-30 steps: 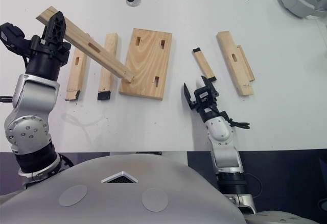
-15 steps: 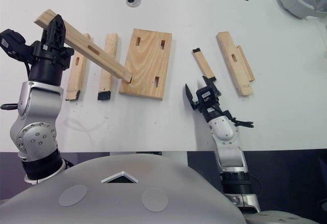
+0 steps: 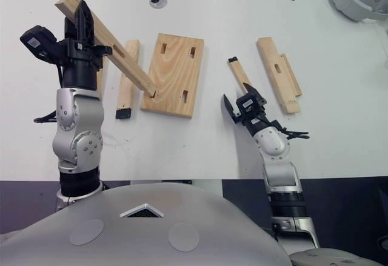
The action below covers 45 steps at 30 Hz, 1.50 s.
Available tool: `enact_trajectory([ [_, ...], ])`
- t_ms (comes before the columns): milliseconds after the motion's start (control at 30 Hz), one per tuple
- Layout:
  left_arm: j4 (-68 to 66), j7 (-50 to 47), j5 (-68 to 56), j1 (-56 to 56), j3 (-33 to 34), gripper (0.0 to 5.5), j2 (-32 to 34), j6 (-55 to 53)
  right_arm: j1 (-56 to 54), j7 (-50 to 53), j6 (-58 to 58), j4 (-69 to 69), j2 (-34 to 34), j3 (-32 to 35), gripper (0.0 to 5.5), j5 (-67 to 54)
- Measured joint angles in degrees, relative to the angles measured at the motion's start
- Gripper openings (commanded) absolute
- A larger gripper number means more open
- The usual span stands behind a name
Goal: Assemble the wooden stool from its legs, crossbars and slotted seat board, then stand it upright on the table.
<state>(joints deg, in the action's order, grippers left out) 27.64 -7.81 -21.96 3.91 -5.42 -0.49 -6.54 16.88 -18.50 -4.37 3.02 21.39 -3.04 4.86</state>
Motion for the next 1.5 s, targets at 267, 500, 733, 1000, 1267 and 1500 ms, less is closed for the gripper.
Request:
enact_trajectory([
  [267,7.99,7.69,0.23,8.88,-0.51,1.02,5.30,0.75,0.28,-0.05,-1.00,-0.29,0.87,-0.30,3.33,0.23],
  [500,12.75,10.30,3.61,13.33,-2.62,1.02,7.67,1.13,-0.35,-0.03,-1.53,-0.70,1.54,-0.60,3.33,1.89],
  [733,14.88,12.86,4.75,17.77,-2.98,1.02,9.73,3.44,-0.94,0.40,-3.81,-2.21,2.77,-1.49,3.33,3.93],
  [1000,19.48,9.26,3.55,10.46,-2.62,1.02,11.13,-12.05,-1.22,1.45,-5.39,-3.07,2.89,-1.72,3.33,4.47],
  [1267,22.37,0.54,-1.14,8.26,4.98,1.02,5.05,-25.36,-1.19,3.08,-6.33,-3.41,2.89,-2.70,3.33,6.35],
  [1500,22.97,-0.19,2.75,7.55,1.73,1.02,5.88,-26.30,-2.01,3.60,-7.19,-5.00,3.47,-3.72,3.33,7.14],
])
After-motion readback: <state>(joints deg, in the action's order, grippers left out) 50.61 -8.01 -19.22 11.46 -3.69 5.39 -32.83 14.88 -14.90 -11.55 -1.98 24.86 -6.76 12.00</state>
